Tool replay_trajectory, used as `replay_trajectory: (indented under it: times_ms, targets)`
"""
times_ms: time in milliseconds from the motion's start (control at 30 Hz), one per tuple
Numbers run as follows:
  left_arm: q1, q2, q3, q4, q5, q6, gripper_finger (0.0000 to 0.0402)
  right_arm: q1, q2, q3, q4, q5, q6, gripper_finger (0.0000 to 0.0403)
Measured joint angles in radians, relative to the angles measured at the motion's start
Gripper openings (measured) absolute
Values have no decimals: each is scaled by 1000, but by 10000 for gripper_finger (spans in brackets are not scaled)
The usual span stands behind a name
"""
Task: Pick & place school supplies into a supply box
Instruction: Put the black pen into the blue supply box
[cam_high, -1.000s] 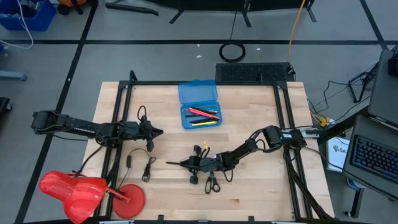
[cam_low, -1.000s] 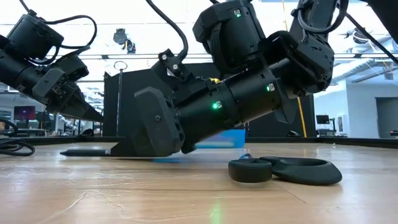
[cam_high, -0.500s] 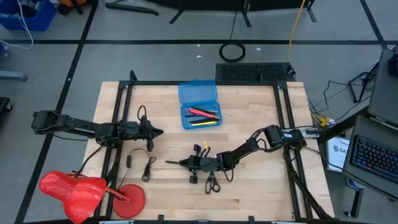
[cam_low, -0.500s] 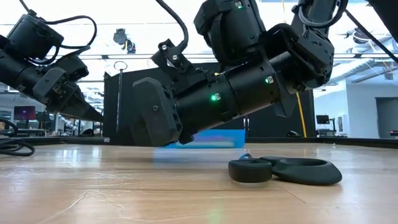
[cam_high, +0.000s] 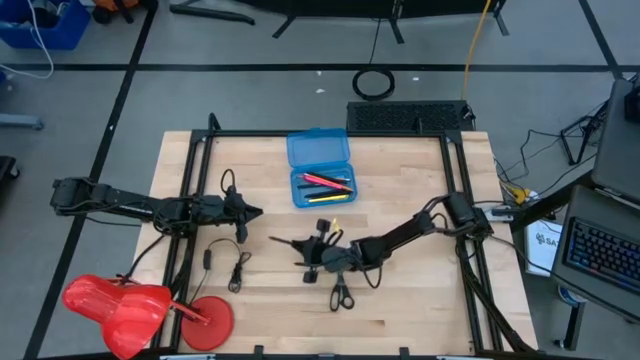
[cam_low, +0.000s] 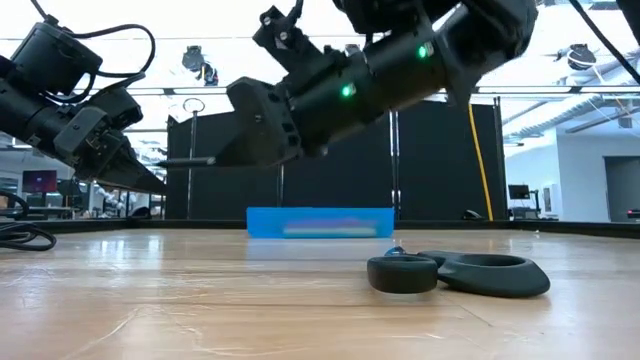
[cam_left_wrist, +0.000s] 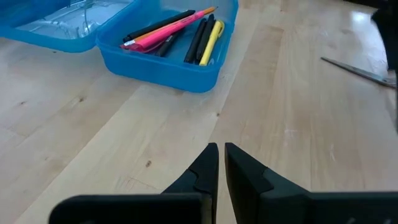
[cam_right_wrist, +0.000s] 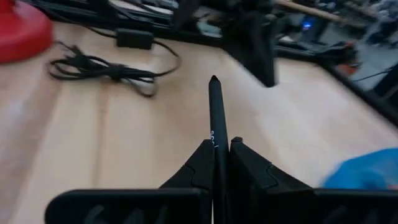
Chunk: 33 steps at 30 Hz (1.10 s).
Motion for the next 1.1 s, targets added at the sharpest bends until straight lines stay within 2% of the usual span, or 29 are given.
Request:
replay_trajectory:
  times_ms: [233,600,933,1100]
  targets:
    - [0,0,0,0,0,0,31,-44,-80,-4,-163,68,-40,21]
    - [0,0,0,6,0,-3,31,-167,-152,-117,-171,92,-55,21]
    - [0,0,0,6,0,-3,31,-275,-209,-182,-166,84,-81,21]
    - [0,0,0,6,0,-2,31,-334,-208,-183,-169,-3,-65,21]
